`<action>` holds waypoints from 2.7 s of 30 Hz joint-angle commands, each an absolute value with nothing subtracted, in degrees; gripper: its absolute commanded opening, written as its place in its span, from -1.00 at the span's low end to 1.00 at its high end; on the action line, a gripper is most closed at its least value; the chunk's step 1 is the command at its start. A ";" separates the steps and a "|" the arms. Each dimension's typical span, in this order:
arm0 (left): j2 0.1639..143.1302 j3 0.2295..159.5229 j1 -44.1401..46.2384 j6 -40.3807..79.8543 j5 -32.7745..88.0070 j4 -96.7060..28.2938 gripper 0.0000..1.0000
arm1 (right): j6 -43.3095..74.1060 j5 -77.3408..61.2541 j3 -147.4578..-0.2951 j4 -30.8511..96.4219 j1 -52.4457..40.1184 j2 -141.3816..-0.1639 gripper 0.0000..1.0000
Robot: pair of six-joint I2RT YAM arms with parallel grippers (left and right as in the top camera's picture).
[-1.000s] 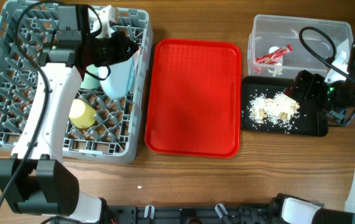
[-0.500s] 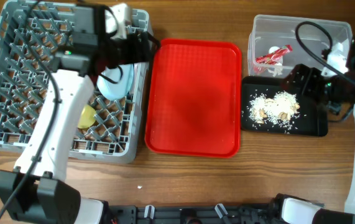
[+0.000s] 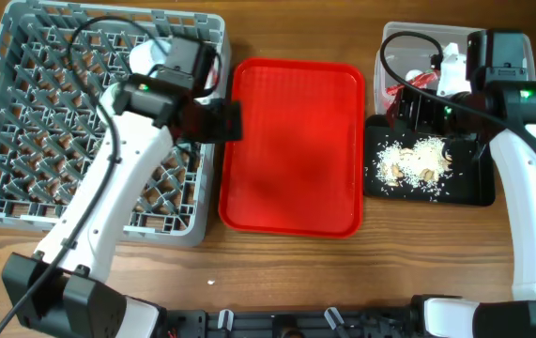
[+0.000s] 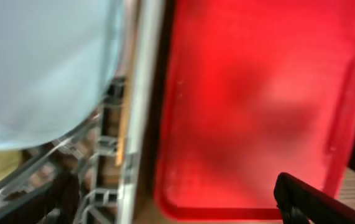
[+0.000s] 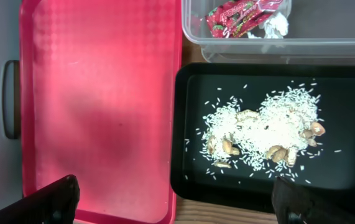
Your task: Sort waste into correct bins and load items into the dishwasher rack
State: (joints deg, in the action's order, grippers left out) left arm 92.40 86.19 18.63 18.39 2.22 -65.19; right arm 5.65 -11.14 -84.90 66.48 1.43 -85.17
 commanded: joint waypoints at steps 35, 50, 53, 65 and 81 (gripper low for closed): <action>33.10 46.98 17.23 15.44 -1.58 -53.95 1.00 | 9.15 -2.33 -55.48 58.15 1.52 -34.54 1.00; 33.10 46.98 17.23 15.44 -1.58 -53.95 1.00 | 9.06 -1.91 -33.54 31.20 -3.88 -11.40 0.99; 33.10 46.98 17.23 15.44 -1.58 -53.95 1.00 | 9.17 -1.89 -23.97 17.28 -4.82 -5.43 1.00; 33.10 46.98 17.23 15.44 -1.58 -53.95 1.00 | 8.95 -1.21 -0.89 -12.82 -4.93 -0.16 1.00; 33.10 46.98 17.23 15.44 -1.58 -53.95 1.00 | 9.15 -1.69 -0.30 -0.16 -4.91 -0.27 1.00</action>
